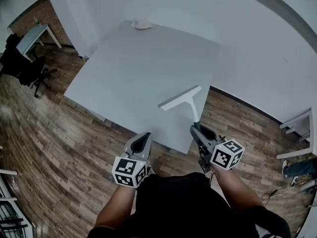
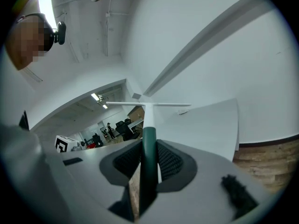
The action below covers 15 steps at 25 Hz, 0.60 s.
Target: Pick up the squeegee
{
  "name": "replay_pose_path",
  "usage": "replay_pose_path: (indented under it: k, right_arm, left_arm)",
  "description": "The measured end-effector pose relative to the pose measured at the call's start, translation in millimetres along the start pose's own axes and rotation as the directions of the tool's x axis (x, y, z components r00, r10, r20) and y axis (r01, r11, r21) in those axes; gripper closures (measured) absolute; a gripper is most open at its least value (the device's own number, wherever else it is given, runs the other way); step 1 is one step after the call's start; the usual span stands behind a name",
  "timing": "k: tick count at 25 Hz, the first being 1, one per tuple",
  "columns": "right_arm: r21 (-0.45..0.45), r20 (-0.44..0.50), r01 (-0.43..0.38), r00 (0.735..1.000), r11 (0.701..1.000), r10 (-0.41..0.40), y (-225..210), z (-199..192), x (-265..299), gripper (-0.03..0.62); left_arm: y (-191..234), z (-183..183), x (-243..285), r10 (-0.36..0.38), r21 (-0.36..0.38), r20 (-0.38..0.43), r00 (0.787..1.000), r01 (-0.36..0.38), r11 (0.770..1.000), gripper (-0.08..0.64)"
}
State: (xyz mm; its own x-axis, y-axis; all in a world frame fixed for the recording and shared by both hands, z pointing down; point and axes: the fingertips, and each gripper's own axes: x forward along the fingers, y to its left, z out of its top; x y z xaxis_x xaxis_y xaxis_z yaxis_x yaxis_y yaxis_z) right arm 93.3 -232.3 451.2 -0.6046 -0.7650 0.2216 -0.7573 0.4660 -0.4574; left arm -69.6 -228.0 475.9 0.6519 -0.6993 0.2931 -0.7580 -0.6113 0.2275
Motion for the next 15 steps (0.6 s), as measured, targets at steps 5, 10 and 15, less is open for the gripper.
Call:
replay_pose_path:
  k: [5, 10, 15]
  right_arm:
    - [-0.014, 0.005, -0.044, 0.999, 0.999, 0.044, -8, 0, -37, 0.492]
    - [-0.022, 0.016, -0.085, 0.996, 0.996, 0.085, -13, -2, -71, 0.492]
    - [-0.049, 0.006, -0.129, 0.992, 0.99, 0.13, -8, -8, -94, 0.492]
  left_arm:
    - [-47, -9, 1, 0.029, -0.008, -0.002, 1.0, -0.029, 1.0, 0.554]
    - [-85, -15, -2, 0.063, 0.002, 0.007, 0.998, -0.063, 0.998, 0.554]
    - [-113, -22, -12, 0.106, 0.0, 0.015, 0.994, -0.106, 0.994, 0.554]
